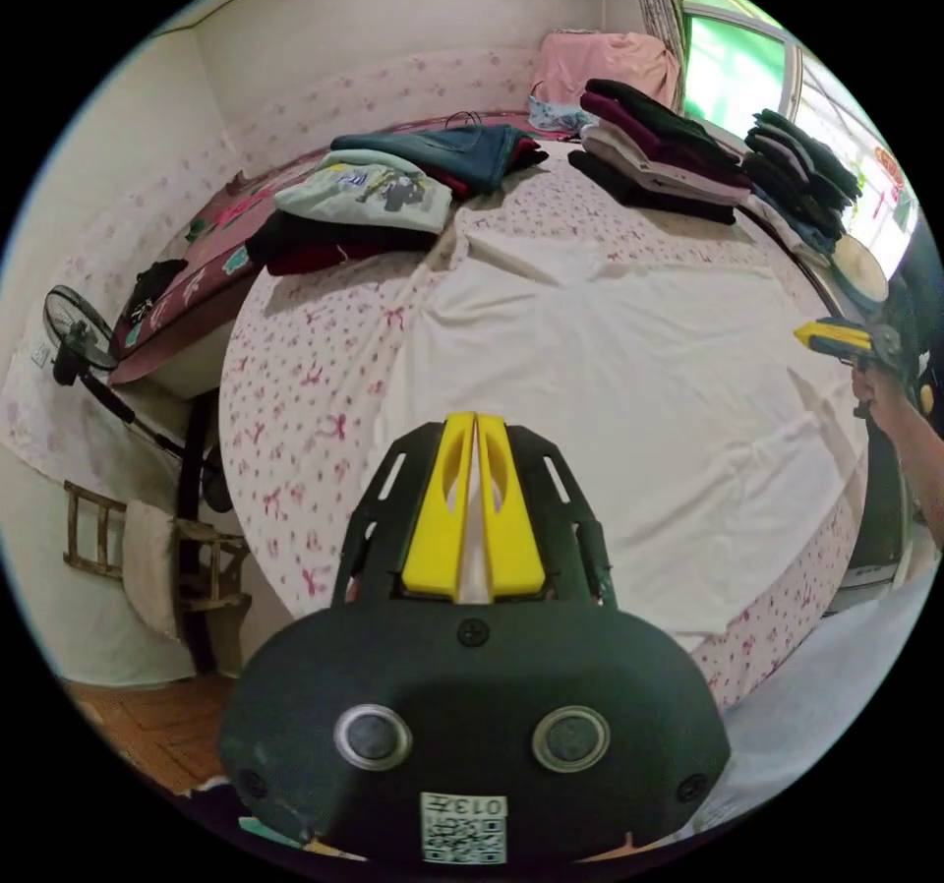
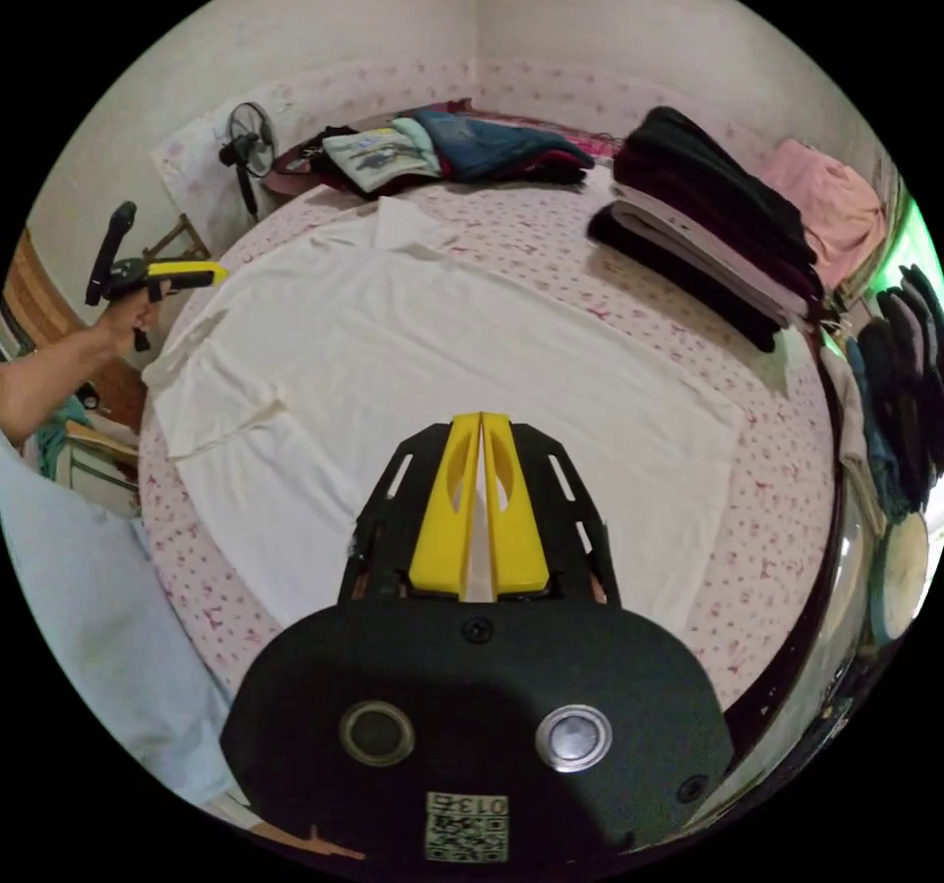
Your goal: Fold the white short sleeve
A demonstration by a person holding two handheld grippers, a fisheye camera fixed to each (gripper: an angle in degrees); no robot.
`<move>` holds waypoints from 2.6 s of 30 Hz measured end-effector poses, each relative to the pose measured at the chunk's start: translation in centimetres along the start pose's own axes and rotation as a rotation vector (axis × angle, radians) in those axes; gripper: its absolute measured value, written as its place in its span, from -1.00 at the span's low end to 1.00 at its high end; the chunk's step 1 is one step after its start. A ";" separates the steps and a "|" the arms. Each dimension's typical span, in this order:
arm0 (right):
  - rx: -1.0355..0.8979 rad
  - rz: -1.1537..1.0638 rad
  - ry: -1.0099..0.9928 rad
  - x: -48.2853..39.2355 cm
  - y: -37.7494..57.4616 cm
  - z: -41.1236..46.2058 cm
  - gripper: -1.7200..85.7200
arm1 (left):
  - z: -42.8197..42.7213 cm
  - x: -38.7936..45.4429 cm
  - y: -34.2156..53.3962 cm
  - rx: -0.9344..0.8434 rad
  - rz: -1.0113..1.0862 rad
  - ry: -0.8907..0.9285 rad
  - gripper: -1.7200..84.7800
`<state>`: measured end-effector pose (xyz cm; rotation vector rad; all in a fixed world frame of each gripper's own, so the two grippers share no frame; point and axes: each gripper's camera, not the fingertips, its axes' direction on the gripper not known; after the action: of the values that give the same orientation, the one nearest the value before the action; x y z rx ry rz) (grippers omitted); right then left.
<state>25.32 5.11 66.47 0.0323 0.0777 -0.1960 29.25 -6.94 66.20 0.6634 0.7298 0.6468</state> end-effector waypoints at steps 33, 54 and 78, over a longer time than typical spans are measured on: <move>-0.201 -0.005 0.173 16.2 -3.3 -2.4 -0.93 | 4.9 -7.1 -16.7 0.029 0.197 0.179 -0.96; -0.211 0.126 0.438 0.9 11.2 -1.4 -0.91 | 2.3 -4.6 0.7 -0.079 0.123 0.157 -0.96; -0.016 -0.017 -0.223 -7.7 -6.7 2.3 -0.79 | 6.7 -9.2 1.2 -0.197 0.060 0.233 -0.97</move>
<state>16.64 -0.04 69.21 -0.0066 -0.1423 -0.2148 28.68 -14.87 74.37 0.4340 0.8514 0.8485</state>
